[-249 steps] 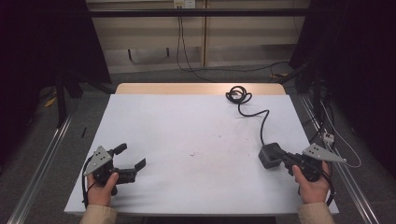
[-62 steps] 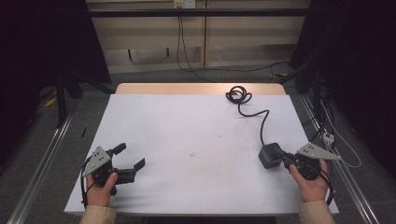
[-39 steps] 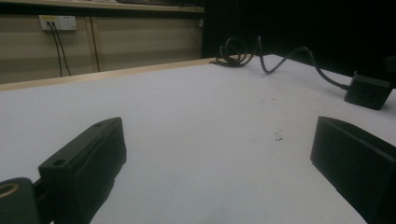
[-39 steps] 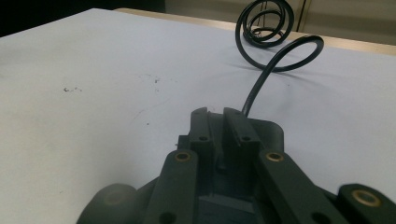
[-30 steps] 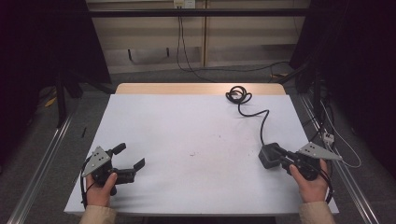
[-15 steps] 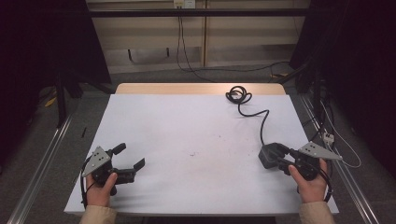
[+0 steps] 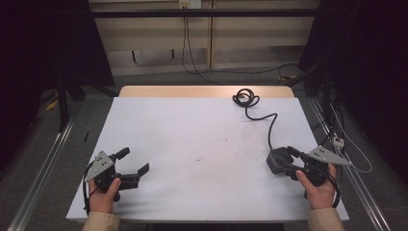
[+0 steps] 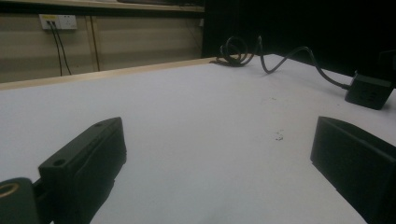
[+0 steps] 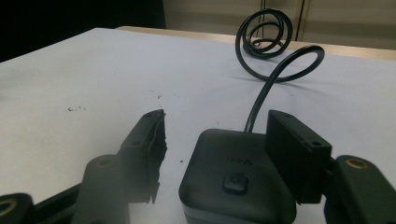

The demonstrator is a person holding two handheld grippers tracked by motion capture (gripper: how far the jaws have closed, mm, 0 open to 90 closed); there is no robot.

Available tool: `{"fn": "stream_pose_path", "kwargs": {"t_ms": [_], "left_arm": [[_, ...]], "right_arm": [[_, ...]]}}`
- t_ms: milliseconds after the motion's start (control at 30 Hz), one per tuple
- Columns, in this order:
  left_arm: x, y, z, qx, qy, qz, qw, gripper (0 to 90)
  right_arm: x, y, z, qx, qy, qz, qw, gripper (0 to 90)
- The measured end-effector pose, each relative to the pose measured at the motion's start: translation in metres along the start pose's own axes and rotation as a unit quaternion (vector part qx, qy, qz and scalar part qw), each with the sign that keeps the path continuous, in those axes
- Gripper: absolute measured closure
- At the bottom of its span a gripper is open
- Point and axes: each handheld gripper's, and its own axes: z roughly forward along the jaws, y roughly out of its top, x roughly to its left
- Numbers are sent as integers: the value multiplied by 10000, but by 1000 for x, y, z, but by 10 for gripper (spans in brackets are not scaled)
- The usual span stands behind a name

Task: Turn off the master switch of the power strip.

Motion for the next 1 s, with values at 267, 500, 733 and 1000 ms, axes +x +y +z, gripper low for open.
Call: {"fn": "stream_pose_path", "kwargs": {"t_ms": [267, 500, 733, 1000], "left_arm": [[0, 0, 0, -5, 6, 3, 10000, 32], [0, 0, -1, -20, 5, -10, 10000, 31], [0, 0, -1, -18, 1, -13, 10000, 31], [0, 0, -1, -22, -1, -13, 10000, 32]], "right_arm": [[2, -1, 2, 10, -23, -27, 10000, 329], [3, -1, 2, -36, -90, -8, 10000, 261], [7, -2, 3, -78, -119, -35, 9999, 199], [11, -3, 3, -188, -86, -30, 9998, 142]]}}
